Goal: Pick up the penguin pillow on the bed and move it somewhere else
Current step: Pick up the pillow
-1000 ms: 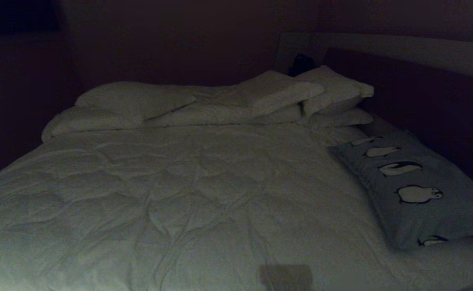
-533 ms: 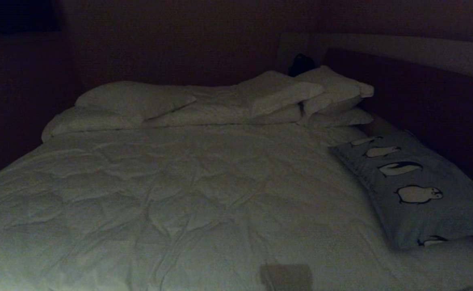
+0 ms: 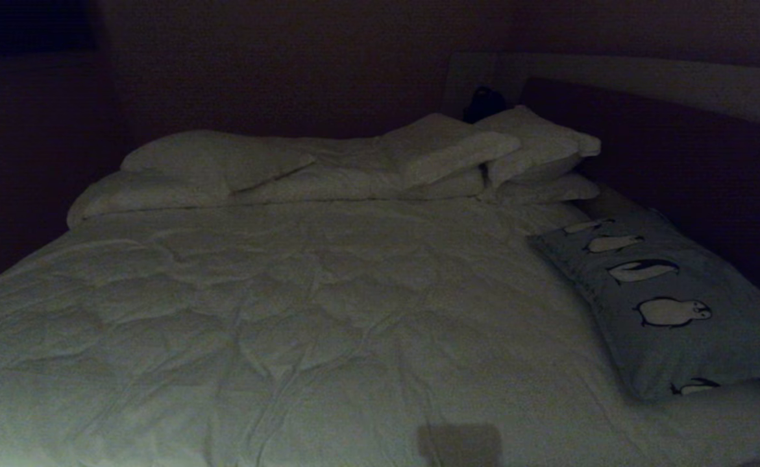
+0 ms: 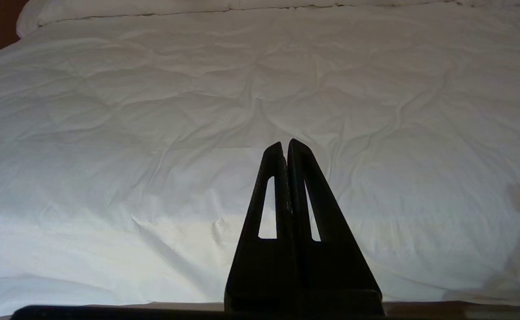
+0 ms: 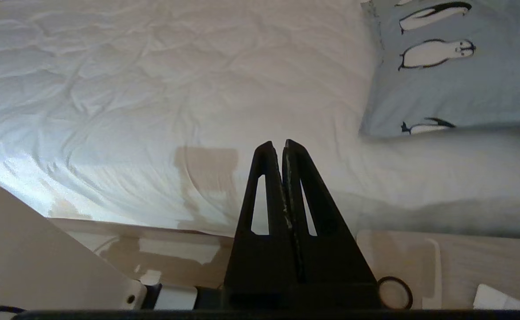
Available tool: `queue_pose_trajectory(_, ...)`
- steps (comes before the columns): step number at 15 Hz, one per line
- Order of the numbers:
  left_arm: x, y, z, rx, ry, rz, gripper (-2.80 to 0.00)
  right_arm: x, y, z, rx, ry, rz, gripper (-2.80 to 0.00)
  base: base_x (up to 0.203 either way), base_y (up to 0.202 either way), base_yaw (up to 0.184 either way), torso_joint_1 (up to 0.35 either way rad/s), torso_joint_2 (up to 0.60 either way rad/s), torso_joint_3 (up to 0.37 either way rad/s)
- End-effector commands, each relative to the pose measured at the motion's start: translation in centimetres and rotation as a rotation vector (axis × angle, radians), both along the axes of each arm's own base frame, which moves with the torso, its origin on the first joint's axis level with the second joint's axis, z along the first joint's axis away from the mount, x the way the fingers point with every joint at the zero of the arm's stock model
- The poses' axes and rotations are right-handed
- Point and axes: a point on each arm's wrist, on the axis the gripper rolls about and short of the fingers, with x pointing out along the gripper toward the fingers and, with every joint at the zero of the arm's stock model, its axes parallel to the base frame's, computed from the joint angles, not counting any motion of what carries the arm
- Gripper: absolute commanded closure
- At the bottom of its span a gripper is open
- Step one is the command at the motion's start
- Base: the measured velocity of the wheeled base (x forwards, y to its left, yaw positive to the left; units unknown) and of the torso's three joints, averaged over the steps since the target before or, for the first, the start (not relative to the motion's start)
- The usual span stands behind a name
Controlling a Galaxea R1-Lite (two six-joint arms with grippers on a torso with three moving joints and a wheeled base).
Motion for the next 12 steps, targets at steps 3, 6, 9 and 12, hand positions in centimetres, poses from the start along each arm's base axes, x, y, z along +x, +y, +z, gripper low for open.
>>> queue_pose_trajectory(3, 0.0, 0.0, 0.0, -0.001, -0.001, 0.001, 0.0, -0.5, 0.0, -2.3, -0.001, -0.017, -0.002, 0.0, 0.0, 0.0, 0.0, 0.0, 0.0, 0.0)
queue_pose_trajectory(6, 0.0, 0.0, 0.0, -0.001, -0.001, 0.001, 0.0, -0.5, 0.0, -3.4, 0.007, -0.013, 0.001, 0.0, 0.0, 0.0, 0.0, 0.0, 0.0, 0.0)
queue_pose_trajectory(9, 0.0, 0.0, 0.0, -0.001, -0.001, 0.001, 0.0, -0.3, 0.0, -2.7, 0.011, -0.092, -0.025, 0.0, 0.0, 0.0, 0.0, 0.0, 0.0, 0.0)
queue_pose_trajectory(12, 0.0, 0.0, 0.0, -0.001, -0.001, 0.001, 0.0, 0.4, -0.2, -1.7, -0.009, -0.239, -0.099, 0.0, 0.0, 0.0, 0.0, 0.0, 0.0, 0.0)
